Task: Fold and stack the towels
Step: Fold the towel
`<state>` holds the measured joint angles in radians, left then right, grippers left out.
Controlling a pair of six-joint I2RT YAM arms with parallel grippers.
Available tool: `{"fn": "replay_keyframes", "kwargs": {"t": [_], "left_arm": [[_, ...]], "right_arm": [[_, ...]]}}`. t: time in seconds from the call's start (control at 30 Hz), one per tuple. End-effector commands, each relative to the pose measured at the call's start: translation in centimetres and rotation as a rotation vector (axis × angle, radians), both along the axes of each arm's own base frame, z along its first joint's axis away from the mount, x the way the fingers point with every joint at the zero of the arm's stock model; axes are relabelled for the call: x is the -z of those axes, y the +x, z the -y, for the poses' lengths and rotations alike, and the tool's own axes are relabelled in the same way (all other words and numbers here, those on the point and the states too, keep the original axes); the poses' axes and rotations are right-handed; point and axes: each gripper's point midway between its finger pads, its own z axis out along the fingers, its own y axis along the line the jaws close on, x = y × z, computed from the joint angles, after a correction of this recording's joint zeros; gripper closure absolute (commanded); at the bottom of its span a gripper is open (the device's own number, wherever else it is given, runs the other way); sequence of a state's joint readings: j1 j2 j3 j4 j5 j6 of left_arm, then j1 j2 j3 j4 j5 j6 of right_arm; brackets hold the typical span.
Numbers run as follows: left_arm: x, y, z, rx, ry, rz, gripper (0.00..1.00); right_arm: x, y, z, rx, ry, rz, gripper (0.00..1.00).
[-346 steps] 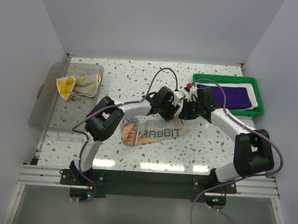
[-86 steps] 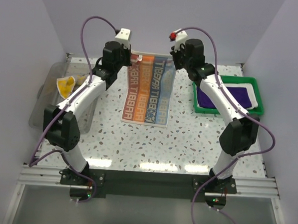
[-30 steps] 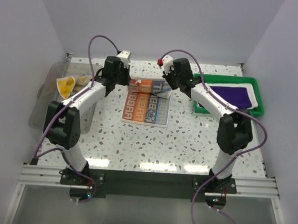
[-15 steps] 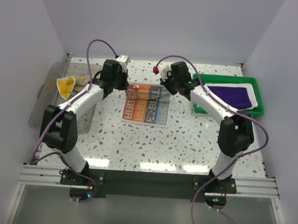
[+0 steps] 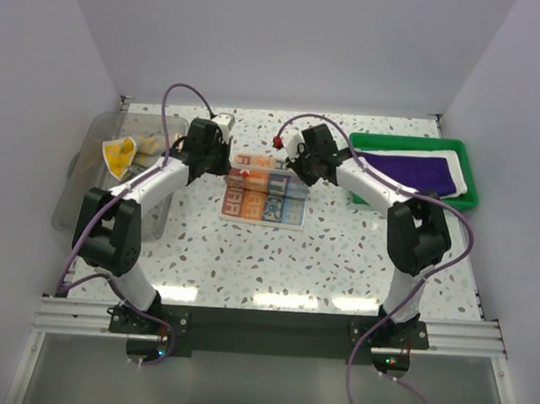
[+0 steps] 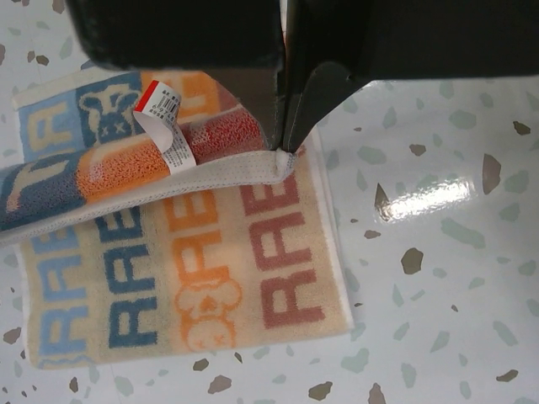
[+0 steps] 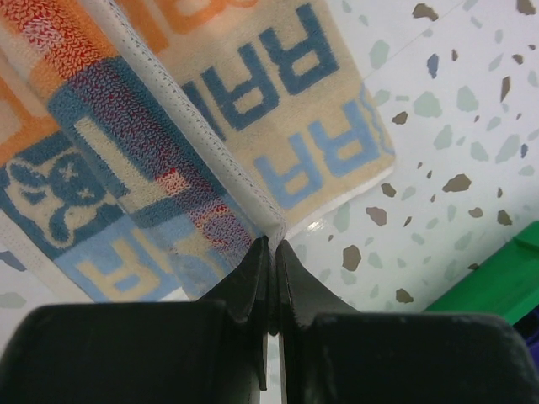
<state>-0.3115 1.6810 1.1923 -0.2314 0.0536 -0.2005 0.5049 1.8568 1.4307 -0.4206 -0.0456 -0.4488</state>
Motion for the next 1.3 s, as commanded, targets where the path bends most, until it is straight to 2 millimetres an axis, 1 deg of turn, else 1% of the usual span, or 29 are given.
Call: {"fn": "replay_keyframes", "kwargs": {"t": [0.0, 0.07, 0.1, 0.2, 0.3, 0.5, 0.6, 0.67, 0.7, 0.77, 0.8, 0.87, 0.93, 0.97, 1.0, 1.07, 1.1, 1.13, 1.17, 1.2, 1.23, 1.27], "left_arm": [[2.0, -0.5, -4.1, -0.111, 0.11, -0.062, 1.0], [2.3, -0.7, -4.2, -0.112, 0.114, -0.077, 1.0], [2.3, -0.7, -4.2, -0.113, 0.112, -0.076, 1.0], [2.4, -0.8, -4.0, -0.108, 0.11, -0.086, 1.0], [1.8, -0.6, -4.0, -0.111, 0.108, -0.077, 1.0], [-0.2, 0.4, -3.9, -0.101, 0.116, -0.042, 1.0], [0.2, 0.0, -3.9, -0.098, 0.116, -0.056, 1.0], [1.2, -1.0, -3.8, -0.096, 0.105, -0.089, 1.0], [2.2, -1.9, -4.0, -0.094, 0.106, -0.116, 1.0], [3.1, -2.6, -3.9, -0.099, 0.093, -0.135, 1.0], [3.9, -3.4, -4.1, -0.101, 0.096, -0.15, 1.0], [4.6, -3.9, -4.0, -0.101, 0.085, -0.165, 0.99], [5.5, -4.6, -4.1, -0.102, 0.085, -0.189, 0.93], [5.6, -4.7, -4.1, -0.103, 0.083, -0.193, 0.91], [5.9, -5.0, -4.1, -0.104, 0.082, -0.201, 0.86], [6.1, -5.2, -4.2, -0.11, 0.077, -0.208, 0.82], [6.1, -5.5, -4.2, -0.112, 0.075, -0.21, 0.77], [6.1, -5.7, -4.2, -0.116, 0.072, -0.211, 0.73], [6.0, -5.9, -4.3, -0.12, 0.068, -0.211, 0.71], [5.8, -6.3, -4.4, -0.129, 0.06, -0.21, 0.65], [5.6, -6.8, -4.0, -0.116, 0.04, -0.214, 0.61], [5.4, -7.0, -4.0, -0.118, 0.031, -0.213, 0.58]], "right_arm": [[2.3, -1.5, 4.4, 0.095, -0.147, -0.115, 0.98], [2.7, -1.9, 4.3, 0.102, -0.143, -0.134, 0.98], [3.1, -2.2, 4.5, 0.107, -0.146, -0.146, 0.98], [3.5, -2.4, 4.9, 0.139, -0.149, -0.155, 0.98], [3.4, -2.4, 4.9, 0.159, -0.144, -0.15, 0.98], [2.7, -2.7, 5.2, 0.184, -0.132, -0.136, 0.98], [2.8, -3.2, 5.4, 0.194, -0.127, -0.141, 0.98], [3.3, -3.7, 5.4, 0.198, -0.126, -0.161, 0.97], [3.5, -4.0, 5.3, 0.198, -0.124, -0.169, 0.97], [4.0, -4.4, 5.3, 0.21, -0.119, -0.19, 0.96], [4.4, -4.7, 4.9, 0.201, -0.107, -0.203, 0.95], [5.0, -5.2, 4.5, 0.202, -0.094, -0.232, 0.94], [5.6, -5.7, 3.9, 0.198, -0.079, -0.266, 0.92], [5.8, -5.9, 3.7, 0.198, -0.077, -0.273, 0.92], [6.0, -6.1, 3.7, 0.201, -0.079, -0.281, 0.91], [6.3, -6.6, 3.7, 0.213, -0.076, -0.295, 0.89], [6.4, -6.8, 3.7, 0.219, -0.075, -0.299, 0.87], [6.5, -7.0, 3.8, 0.229, -0.071, -0.305, 0.79], [6.4, -7.7, 3.6, 0.22, -0.057, -0.321, 0.75], [6.3, -8.1, 3.6, 0.216, -0.052, -0.331, 0.72], [6.1, -8.6, 3.1, 0.208, -0.032, -0.344, 0.66], [5.7, -9.4, 2.9, 0.193, -0.025, -0.347, 0.63]]}}
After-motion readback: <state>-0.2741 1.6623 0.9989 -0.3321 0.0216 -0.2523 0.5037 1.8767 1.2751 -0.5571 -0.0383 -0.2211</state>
